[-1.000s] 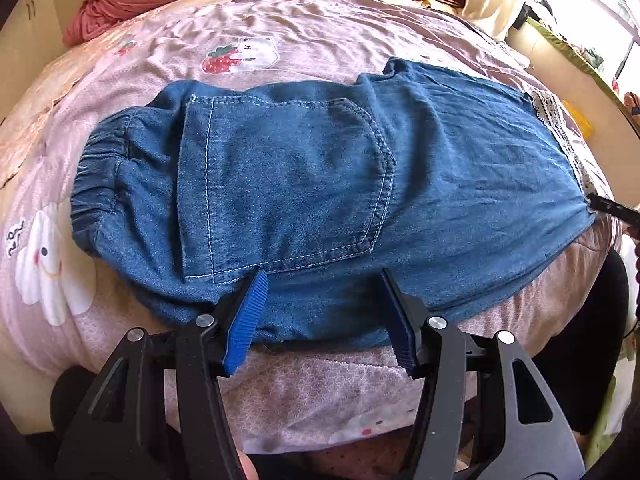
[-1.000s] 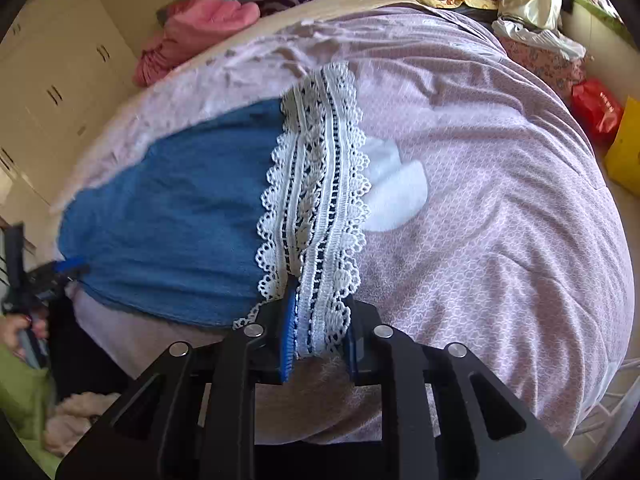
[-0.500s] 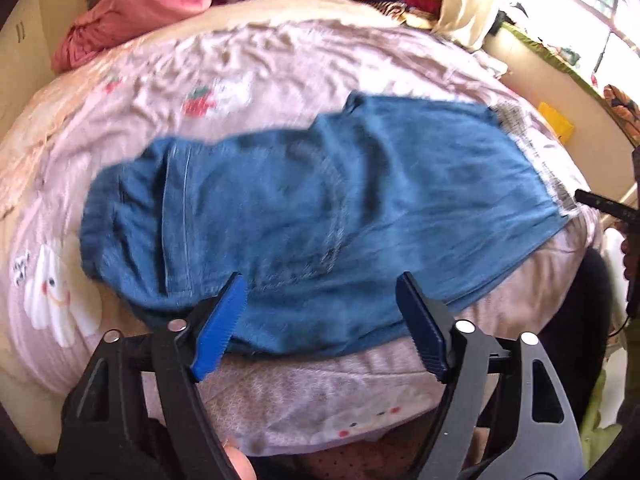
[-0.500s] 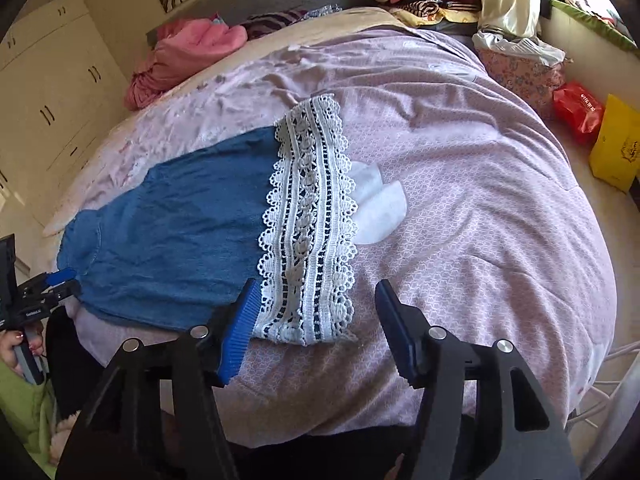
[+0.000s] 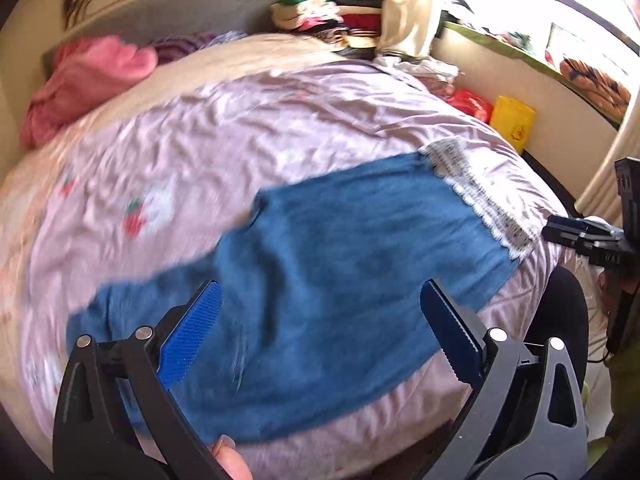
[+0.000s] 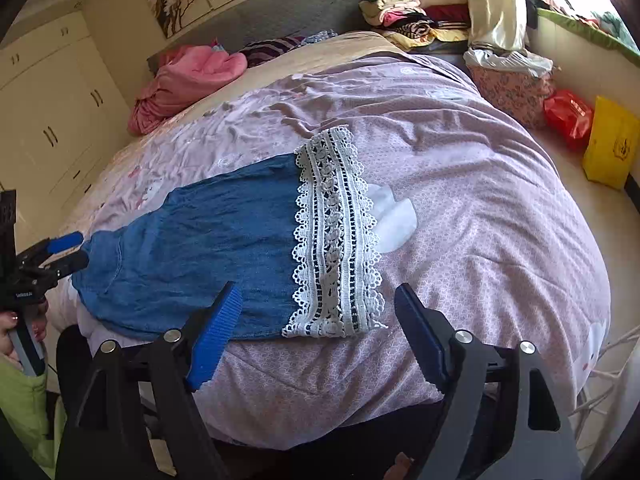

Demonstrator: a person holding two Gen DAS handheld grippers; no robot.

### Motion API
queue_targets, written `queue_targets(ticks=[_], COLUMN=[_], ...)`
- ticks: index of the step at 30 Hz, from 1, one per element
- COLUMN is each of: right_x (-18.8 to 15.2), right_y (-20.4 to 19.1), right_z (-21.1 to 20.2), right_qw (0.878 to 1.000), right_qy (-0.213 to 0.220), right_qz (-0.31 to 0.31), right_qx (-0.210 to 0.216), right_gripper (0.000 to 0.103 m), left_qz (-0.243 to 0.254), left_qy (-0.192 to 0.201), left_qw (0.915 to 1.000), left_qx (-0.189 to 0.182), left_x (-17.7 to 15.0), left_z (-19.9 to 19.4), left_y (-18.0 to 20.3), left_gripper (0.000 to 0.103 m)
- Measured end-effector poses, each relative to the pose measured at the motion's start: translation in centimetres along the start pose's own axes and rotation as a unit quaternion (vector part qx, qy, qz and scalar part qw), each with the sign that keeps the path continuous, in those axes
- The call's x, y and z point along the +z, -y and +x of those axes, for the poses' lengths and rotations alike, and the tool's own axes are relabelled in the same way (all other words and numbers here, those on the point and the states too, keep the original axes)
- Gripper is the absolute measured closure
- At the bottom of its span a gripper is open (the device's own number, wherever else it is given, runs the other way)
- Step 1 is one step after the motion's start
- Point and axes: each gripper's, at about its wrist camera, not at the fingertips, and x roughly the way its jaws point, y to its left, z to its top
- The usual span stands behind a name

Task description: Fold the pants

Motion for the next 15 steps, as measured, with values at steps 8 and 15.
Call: queue_targets(ticks=[8,15], right_x=[0.0,0.9], right_y=[0.5,0.9], right_z=[1.2,3.1], right_qw=[1.000,1.000], right_qy=[-0.010,-0.017], right_qz=[0.017,0.024], right_qx=[0.002,0.009], right_gripper=[0.023,0.023], left_qz=[0.061,0.081], left_qy=[0.002,-0.017], left_qw=[0.9976,0.9938], left_qx=[-0.034,-0.074], left_x=[6.6,10.2], left_z=[4.9,10.4], left_y=[3.8,5.9], left_gripper=[0.010,0.010])
